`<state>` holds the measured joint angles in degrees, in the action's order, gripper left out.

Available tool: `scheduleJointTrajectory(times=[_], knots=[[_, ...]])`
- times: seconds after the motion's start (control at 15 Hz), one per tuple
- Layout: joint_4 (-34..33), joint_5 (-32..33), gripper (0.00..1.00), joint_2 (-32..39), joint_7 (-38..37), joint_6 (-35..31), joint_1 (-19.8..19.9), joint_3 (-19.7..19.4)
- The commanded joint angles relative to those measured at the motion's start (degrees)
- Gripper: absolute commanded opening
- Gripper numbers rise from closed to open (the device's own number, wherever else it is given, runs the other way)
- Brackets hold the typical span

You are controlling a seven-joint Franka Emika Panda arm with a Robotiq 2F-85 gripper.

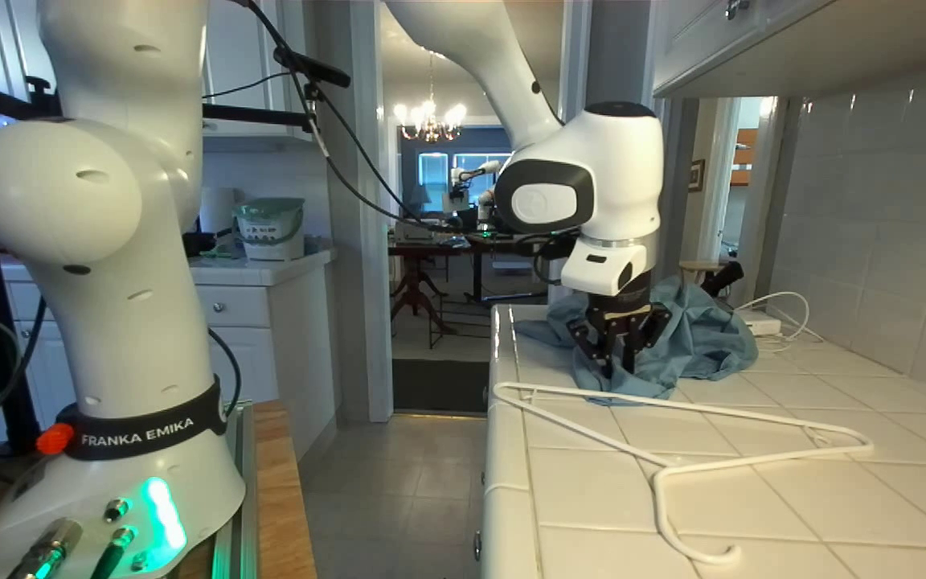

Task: Unfold the blue cloth

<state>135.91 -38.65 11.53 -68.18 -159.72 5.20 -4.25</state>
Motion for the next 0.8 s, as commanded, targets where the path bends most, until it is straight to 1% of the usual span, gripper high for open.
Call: scheduleJointTrajectory(times=[0.0, 0.07, 0.2, 0.53, 0.73], knots=[[-1.01, -1.00, 0.02, -0.35, 0.69, -0.16, -0.22, 0.05], [-1.04, -0.25, 0.00, -1.07, -0.18, 0.58, -0.37, -0.28], [-1.25, -0.40, 0.00, -2.87, -0.37, 2.70, -0.17, -0.30], [-0.51, -0.12, 0.01, -10.22, -0.42, 4.94, 0.58, -1.46], [0.45, -2.03, 0.01, -15.22, 1.20, 5.38, 1.32, -2.26]])
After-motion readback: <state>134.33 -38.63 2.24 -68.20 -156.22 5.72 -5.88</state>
